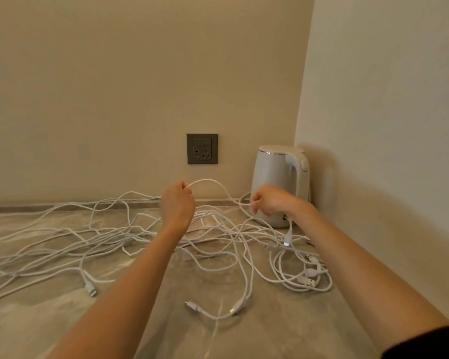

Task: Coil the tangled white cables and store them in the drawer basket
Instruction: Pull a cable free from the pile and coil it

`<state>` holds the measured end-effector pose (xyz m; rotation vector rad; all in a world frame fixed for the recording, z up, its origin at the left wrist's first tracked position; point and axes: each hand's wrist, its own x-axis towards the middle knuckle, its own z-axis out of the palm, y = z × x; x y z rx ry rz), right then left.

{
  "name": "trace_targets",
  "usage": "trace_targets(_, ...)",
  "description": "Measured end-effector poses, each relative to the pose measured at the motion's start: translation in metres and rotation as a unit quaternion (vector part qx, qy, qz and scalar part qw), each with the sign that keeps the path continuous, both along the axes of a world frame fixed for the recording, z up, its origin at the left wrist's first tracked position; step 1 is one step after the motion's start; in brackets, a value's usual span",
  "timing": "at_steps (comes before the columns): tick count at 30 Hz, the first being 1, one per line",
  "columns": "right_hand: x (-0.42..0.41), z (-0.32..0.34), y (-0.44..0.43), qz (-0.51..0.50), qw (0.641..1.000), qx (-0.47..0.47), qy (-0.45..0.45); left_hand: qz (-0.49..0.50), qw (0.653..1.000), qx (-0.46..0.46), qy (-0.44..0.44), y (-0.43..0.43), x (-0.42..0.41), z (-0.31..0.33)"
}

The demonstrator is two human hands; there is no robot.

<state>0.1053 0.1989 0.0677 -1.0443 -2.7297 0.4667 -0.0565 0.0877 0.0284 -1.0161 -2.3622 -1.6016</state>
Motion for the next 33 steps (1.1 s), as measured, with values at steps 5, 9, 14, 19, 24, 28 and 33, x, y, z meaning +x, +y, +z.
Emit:
trace_targets(5,-0.023,0.005,-0.006,0.0,0.991,0.047,0.122,0.03,0.948,-0.207,0.241,-0.009,0.002,0.003)
trace_targets(9,-0.039,0.01,-0.017,0.042,0.984,0.041,0.169,-0.013,0.892,-0.245,0.38,-0.004,0.012,0.025)
trace_targets(14,-0.05,0.022,-0.025,0.071,0.948,-0.117,0.286,-0.115,0.961,-0.214,0.134,-0.011,0.001,0.044)
trace_targets(19,-0.058,0.01,-0.018,0.104,0.871,-0.354,0.325,-0.043,0.997,-0.013,-0.059,-0.016,-0.022,0.027)
trace_targets(24,-0.083,-0.016,-0.031,0.188,0.761,-0.559,0.27,-0.072,0.968,0.14,-0.195,0.0,-0.034,0.014)
trace_targets(28,-0.094,-0.032,-0.041,0.254,0.625,-0.694,0.251,-0.081,0.977,0.093,-0.171,0.009,-0.044,0.001)
trace_targets(33,-0.101,-0.029,-0.032,0.254,0.533,-0.734,0.334,-0.235,0.956,-0.113,-0.137,0.013,-0.03,-0.02)
